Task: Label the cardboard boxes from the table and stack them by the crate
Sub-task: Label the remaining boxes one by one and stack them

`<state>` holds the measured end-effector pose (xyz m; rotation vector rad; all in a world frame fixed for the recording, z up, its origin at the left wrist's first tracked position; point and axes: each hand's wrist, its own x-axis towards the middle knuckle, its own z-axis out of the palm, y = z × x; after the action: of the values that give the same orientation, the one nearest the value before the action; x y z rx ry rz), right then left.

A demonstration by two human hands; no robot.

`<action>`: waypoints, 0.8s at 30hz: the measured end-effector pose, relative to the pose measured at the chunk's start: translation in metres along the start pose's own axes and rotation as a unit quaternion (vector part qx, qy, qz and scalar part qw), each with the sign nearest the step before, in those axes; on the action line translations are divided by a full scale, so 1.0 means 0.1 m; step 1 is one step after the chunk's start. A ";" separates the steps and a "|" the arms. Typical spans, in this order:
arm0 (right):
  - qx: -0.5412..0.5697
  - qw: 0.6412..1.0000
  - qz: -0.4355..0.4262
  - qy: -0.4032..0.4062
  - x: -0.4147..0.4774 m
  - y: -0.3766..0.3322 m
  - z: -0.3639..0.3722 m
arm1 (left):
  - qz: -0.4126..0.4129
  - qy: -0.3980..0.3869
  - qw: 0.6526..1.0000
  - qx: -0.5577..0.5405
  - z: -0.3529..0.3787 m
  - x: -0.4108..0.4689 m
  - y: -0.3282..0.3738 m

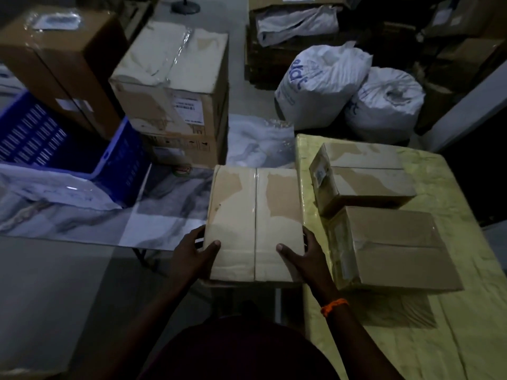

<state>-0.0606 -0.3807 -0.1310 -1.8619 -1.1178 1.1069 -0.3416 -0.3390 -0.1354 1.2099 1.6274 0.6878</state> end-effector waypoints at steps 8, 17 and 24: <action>-0.014 0.999 -0.021 0.023 0.88 -0.32 -0.08 | 0.061 -0.027 0.994 0.083 -0.05 0.70 0.58; 0.081 0.995 -0.037 0.051 0.86 -0.54 -0.12 | 0.081 -0.001 0.996 -0.039 0.02 0.55 0.95; 0.162 0.967 -0.118 0.160 0.67 -1.14 -0.34 | 0.106 0.034 0.973 -0.202 -0.13 0.40 1.42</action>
<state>-0.0490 -0.2794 -0.0403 -1.5364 -0.8847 0.7663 -0.3004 -0.2510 -0.0242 1.0734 1.3366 1.1456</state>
